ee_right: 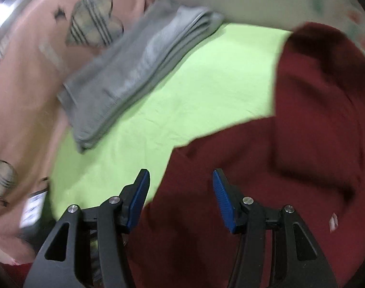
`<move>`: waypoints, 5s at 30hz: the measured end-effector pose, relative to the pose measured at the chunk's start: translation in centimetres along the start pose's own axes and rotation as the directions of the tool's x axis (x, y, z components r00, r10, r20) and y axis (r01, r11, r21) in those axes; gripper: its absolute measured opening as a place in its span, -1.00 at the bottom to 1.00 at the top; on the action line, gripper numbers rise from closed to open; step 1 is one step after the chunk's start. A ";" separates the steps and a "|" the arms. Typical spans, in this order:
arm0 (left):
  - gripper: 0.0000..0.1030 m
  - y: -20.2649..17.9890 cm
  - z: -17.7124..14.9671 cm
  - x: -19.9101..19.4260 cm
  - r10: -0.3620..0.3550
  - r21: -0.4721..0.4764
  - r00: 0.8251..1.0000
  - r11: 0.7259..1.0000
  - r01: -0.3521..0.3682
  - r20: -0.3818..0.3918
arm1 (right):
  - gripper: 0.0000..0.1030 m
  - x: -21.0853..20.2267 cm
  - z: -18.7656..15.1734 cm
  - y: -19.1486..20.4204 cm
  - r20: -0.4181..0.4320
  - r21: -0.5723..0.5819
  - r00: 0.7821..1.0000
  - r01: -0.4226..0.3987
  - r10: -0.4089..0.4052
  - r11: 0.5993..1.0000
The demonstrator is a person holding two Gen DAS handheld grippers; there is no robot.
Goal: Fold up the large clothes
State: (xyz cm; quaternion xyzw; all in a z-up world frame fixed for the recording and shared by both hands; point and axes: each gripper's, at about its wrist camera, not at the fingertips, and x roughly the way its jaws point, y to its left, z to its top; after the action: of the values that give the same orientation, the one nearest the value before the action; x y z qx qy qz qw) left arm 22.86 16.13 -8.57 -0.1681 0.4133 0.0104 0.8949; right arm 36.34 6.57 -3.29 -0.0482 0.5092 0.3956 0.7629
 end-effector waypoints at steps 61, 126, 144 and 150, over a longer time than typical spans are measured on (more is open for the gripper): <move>-0.86 -0.3 -17.0 -16.6 -0.169 0.049 0.966 0.982 0.182 -0.198 | -0.16 -29.3 -44.8 -10.8 0.273 0.702 0.892 0.072 -0.361 0.709; -0.93 -3.0 -3.3 -15.9 -0.408 0.025 0.907 0.913 0.407 0.102 | -0.90 -30.3 -35.3 -9.3 0.517 0.398 0.855 -0.275 0.033 0.875; -0.94 -4.8 7.8 -4.3 -0.298 0.002 0.949 0.954 0.299 0.100 | -0.90 -24.7 -24.7 -19.8 0.435 0.513 0.894 -0.150 -0.105 0.845; -0.94 -4.1 3.1 -10.4 -0.348 0.066 0.932 0.937 0.342 0.098 | -0.90 -27.1 -30.3 -16.0 0.423 0.469 0.906 -0.188 -0.032 0.863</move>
State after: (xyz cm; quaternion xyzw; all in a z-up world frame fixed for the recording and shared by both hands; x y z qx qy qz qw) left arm 18.90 14.46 2.21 -0.2158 0.3283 -0.1476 0.9077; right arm 19.80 -33.81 -0.87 0.2571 0.4207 0.2827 0.8228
